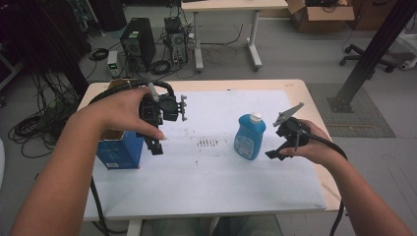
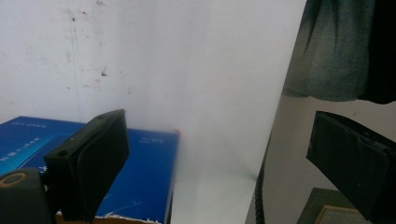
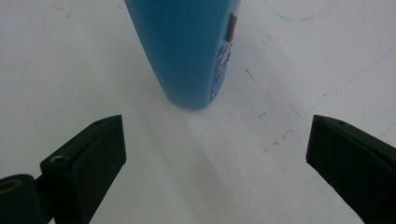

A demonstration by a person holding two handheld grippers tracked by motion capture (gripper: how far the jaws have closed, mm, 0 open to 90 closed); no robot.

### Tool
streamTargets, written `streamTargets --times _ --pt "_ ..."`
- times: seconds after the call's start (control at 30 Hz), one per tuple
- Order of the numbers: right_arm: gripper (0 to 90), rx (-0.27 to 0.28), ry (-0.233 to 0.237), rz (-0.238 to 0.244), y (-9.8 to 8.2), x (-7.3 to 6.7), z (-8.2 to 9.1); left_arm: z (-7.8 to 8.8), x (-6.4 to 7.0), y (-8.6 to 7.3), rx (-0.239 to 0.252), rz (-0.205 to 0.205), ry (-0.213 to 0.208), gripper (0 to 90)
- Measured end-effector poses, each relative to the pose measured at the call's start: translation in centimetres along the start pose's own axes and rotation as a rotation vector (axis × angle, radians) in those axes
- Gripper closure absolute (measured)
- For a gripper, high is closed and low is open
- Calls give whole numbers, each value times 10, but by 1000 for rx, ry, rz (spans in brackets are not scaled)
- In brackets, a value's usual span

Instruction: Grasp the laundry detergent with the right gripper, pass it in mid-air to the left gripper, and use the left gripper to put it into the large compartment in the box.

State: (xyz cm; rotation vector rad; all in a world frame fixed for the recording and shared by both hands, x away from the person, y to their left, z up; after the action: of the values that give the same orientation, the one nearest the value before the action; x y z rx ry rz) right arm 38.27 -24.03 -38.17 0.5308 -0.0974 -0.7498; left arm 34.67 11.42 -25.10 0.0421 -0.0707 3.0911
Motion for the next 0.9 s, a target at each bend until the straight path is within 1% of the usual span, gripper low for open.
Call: streamTargets --times 0.13,0.37,0.47,0.5,0.53,0.57,0.6,0.67,0.77,0.83,0.9 --pt "50 35 5 -11 -1 -3 -6 -1 -2 0 -4 2 -2 62" --pt "49 70 14 -28 -3 -8 -17 -2 -2 1 -3 3 -6 61" --pt "49 97 20 -37 -4 -8 -19 -3 -2 0 -6 3 -7 62" --pt "49 97 20 -37 -4 -8 -19 -3 -2 0 -6 3 -7 62" --pt "49 113 21 -45 -5 -8 -20 -3 -2 0 -5 6 -7 61" --pt "49 113 21 -45 -5 -8 -20 -3 -2 0 -5 6 -7 61" --pt "48 125 28 -48 -5 -8 -23 -3 -2 0 -5 6 -6 61" --pt "46 137 26 -59 -6 -8 -25 -3 -2 0 -5 3 -5 62" --pt "41 153 29 -59 -6 -8 -30 -3 -1 0 -5 1 -7 62" --pt "41 154 33 -59 -6 -9 -31 -3 -1 0 -5 4 -9 62" --pt "37 175 46 -69 -6 -10 -35 -4 -1 0 -6 2 -9 62"
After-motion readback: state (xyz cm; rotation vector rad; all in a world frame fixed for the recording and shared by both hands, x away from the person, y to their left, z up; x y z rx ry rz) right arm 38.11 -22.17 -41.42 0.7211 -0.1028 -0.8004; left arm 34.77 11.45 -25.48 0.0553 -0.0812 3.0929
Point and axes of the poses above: each handheld gripper's, and its own axes: z roughly backward along the jaws, y roughly out of its top, x roughly to its right, the point moved 3 cm from there along -z, roughly forward along the jaws, and after that the axes turned 12 degrees about -z, right-handed, at the moved point
